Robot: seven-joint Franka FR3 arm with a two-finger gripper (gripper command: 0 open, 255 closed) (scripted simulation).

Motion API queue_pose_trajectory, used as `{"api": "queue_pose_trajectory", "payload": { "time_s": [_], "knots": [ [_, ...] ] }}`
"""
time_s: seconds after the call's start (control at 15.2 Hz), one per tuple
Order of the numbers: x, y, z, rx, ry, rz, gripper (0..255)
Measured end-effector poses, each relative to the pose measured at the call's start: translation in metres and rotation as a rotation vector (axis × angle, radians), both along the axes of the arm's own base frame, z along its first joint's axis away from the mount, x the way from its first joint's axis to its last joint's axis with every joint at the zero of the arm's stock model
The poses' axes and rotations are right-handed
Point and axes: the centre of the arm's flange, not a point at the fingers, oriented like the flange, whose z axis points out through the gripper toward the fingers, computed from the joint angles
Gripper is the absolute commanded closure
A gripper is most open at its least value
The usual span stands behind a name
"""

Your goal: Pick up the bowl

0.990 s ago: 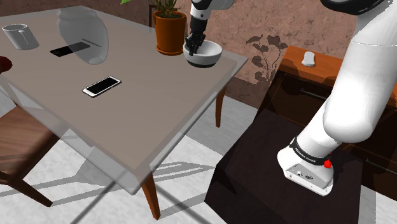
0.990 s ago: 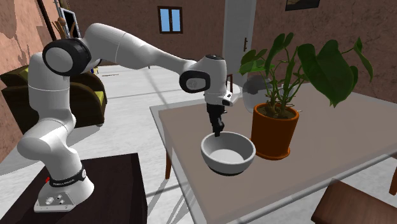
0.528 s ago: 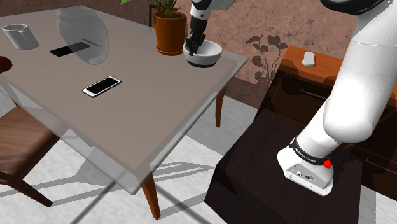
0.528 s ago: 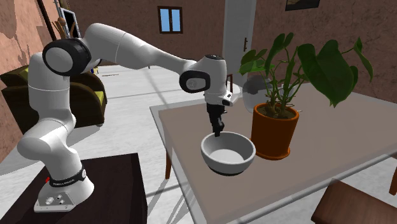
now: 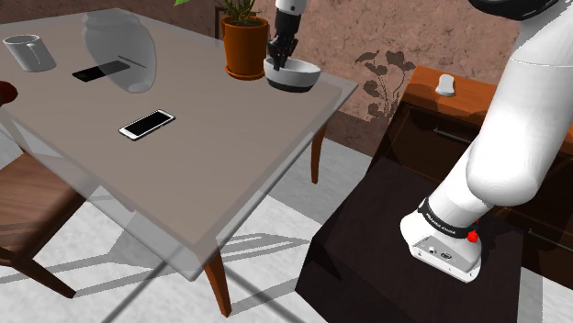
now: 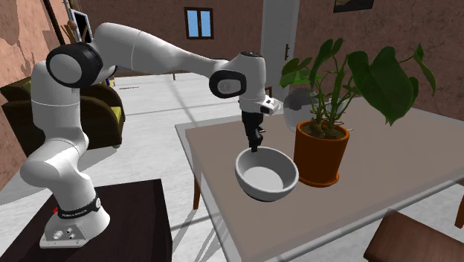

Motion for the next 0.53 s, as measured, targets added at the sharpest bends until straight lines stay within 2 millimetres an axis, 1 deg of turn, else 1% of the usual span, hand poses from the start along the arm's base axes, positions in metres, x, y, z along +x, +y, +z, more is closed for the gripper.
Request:
{"api": "queue_pose_trajectory", "payload": {
  "time_s": [0.53],
  "knots": [
    [0.0,0.0,0.04,0.001,0.001,0.0,255]
  ]
}}
